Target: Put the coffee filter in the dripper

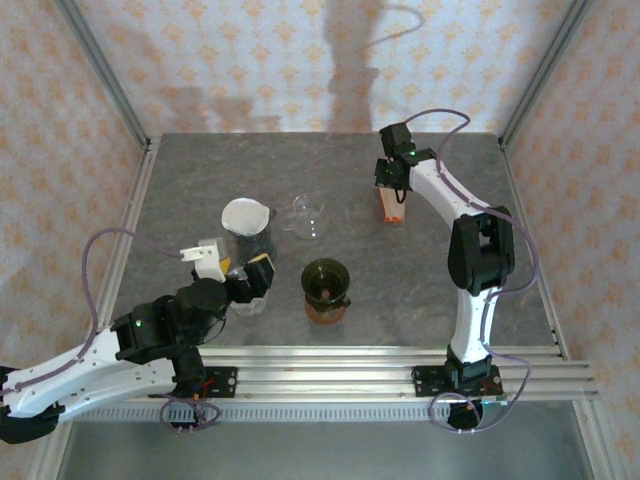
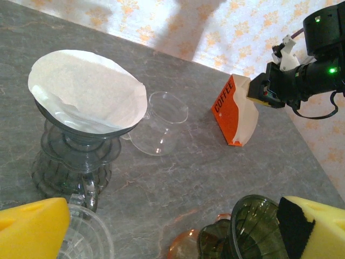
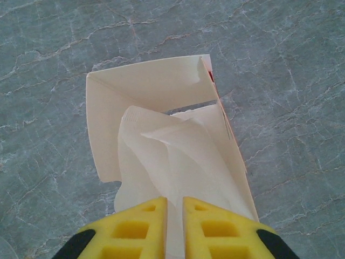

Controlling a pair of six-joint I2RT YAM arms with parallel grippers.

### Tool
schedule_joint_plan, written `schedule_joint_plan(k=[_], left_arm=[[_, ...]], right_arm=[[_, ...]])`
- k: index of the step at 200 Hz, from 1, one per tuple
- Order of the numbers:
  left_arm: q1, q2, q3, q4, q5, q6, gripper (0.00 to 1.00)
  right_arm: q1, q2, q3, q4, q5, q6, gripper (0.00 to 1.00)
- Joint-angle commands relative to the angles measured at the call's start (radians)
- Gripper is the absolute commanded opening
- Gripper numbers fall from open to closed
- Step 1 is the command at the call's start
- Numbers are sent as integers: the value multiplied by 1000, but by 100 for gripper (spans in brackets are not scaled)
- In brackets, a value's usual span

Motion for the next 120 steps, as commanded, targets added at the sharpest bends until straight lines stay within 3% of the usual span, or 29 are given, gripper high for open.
schedule_joint_plan(k=[1,35,78,120], left_arm=[[2,-6,-4,12,-45,-2,100],[6,-3,-4,15,-40,-3,100],[9,-1,-6,18,-35,-3,100],[12,1,-12,25,-27,-3,100]], right_arm=[[-6,27,13,-8,13,-2,16],[-6,34,11,-7,11,-1,17],[-6,21,9,-3,18,-2,11],[-6,5,10,-6,25,-3,19]])
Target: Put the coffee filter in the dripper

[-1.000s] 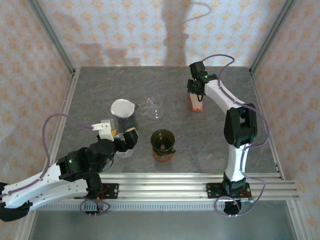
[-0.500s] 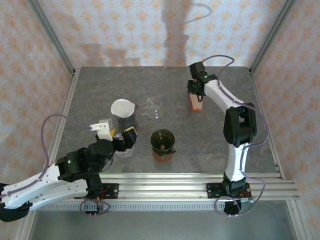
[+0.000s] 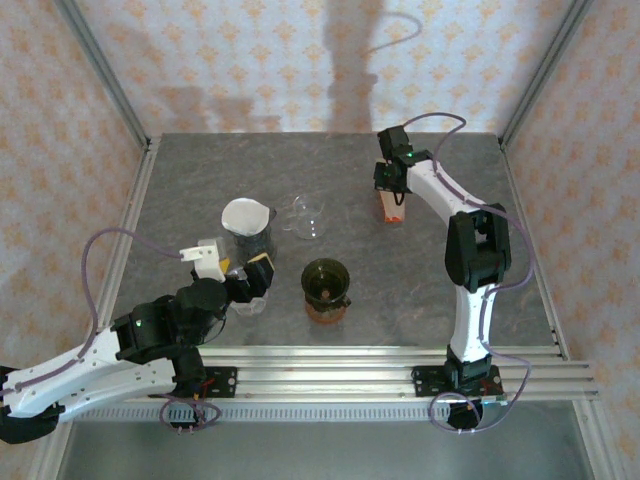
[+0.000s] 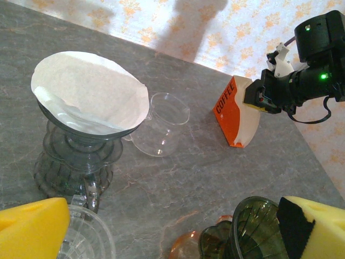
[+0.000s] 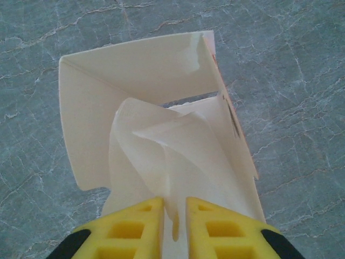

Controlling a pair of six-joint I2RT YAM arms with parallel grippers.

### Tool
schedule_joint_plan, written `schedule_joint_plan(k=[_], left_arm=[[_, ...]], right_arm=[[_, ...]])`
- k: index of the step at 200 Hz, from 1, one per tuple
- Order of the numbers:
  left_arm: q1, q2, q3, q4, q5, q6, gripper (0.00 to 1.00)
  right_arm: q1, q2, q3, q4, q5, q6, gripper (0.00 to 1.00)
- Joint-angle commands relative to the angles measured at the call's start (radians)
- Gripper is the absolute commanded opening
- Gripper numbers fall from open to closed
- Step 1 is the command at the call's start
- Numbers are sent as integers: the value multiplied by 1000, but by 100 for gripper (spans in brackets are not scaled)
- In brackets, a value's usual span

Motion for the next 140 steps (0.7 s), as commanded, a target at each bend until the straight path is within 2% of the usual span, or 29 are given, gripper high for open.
schedule_joint_plan(k=[1,140], left_arm=[[11,1,-12,26,-22,-3,100],[19,9,-23,38,-3,-13,100]], right_arm=[[-6,-26,10,-7,25,-4,19],[-6,-60,-27,7,36,2,16]])
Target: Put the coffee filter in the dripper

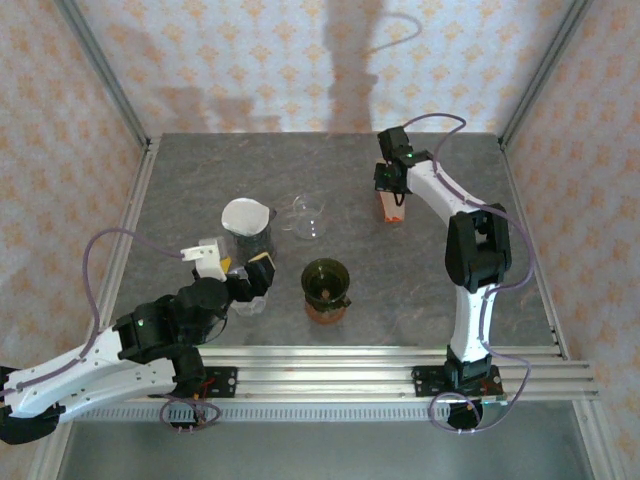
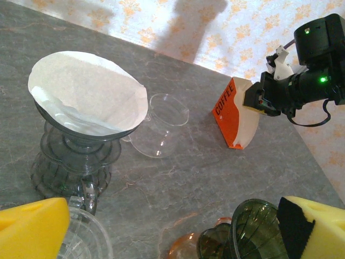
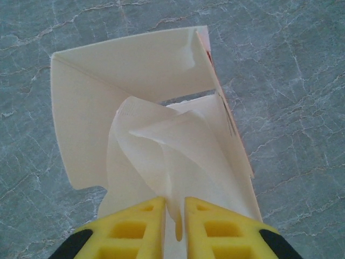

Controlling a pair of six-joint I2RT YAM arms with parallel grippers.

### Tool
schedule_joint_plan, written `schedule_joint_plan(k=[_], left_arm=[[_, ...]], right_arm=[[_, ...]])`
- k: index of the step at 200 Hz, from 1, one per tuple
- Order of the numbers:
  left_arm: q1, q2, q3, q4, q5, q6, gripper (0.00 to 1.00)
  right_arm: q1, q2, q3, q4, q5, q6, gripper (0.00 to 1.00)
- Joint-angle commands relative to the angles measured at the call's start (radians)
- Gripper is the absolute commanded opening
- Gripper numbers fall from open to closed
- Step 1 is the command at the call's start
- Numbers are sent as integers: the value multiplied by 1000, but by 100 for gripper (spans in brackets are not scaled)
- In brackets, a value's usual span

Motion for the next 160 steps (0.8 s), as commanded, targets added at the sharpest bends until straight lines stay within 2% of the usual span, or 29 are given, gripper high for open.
schedule_joint_plan(k=[1,123,160], left_arm=[[8,2,-15,16,-7,-12,100],[14,5,-17,32,7,-14,100],[18,20,-11,35,10,-6,100]], right_arm=[[-6,-56,-16,5,33,2,16],[-5,-72,-15,-6,30,-16,18],[-5,-69,-29,18,14,-10,21]])
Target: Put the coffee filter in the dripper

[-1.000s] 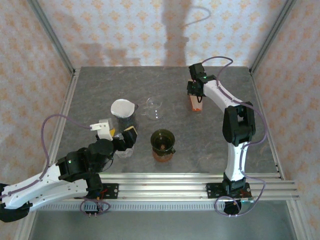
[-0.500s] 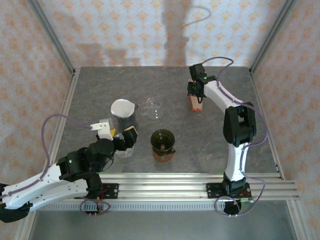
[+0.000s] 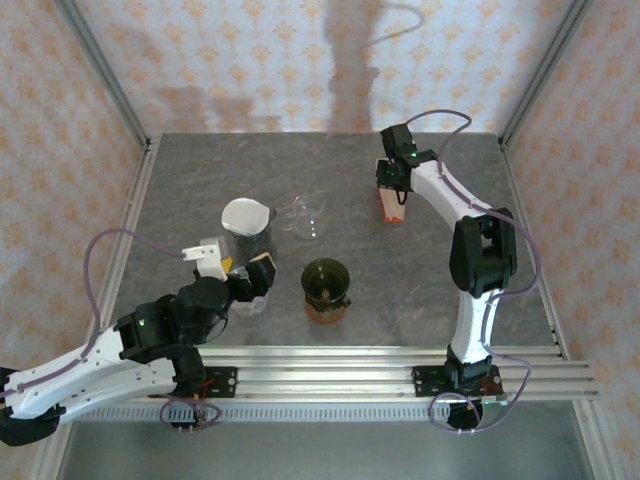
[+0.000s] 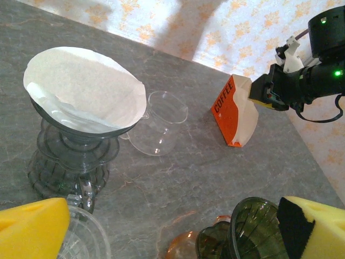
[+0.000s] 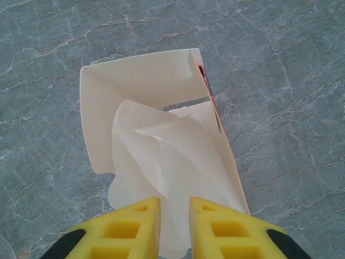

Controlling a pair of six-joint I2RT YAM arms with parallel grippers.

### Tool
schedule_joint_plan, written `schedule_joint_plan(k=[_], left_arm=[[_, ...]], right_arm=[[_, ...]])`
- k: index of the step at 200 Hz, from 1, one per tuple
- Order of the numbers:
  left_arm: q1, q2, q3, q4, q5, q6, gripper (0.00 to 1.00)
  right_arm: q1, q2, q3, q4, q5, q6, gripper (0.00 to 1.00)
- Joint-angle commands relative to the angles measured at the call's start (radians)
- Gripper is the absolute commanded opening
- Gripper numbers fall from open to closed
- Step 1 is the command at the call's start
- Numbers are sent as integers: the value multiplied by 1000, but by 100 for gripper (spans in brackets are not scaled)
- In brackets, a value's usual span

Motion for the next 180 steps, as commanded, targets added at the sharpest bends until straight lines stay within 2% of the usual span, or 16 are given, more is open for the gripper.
schedule_joint_plan(k=[1,25,63,109,150,180], left_arm=[[10,15,-5,26,-12,-6,100],[12,19,-2,23,-11,-7,100],[18,16,-9,29,-8,-11,100],[25,22,-2,27,2,-8,100],[32,23,-2,25,5,-8,100],[35,22,-3,24,8,-7,100]], right_arm=[[-6,-16,-12,13,11,-5,21],[-5,0,-1,8,3,-7,21],[-5,7,1,7,9,-12,14],[-5,13,-3,12,-1,-7,21],[-5,26,1,10,-3,-6,20],[-6,35,5,11,-3,-5,15]])
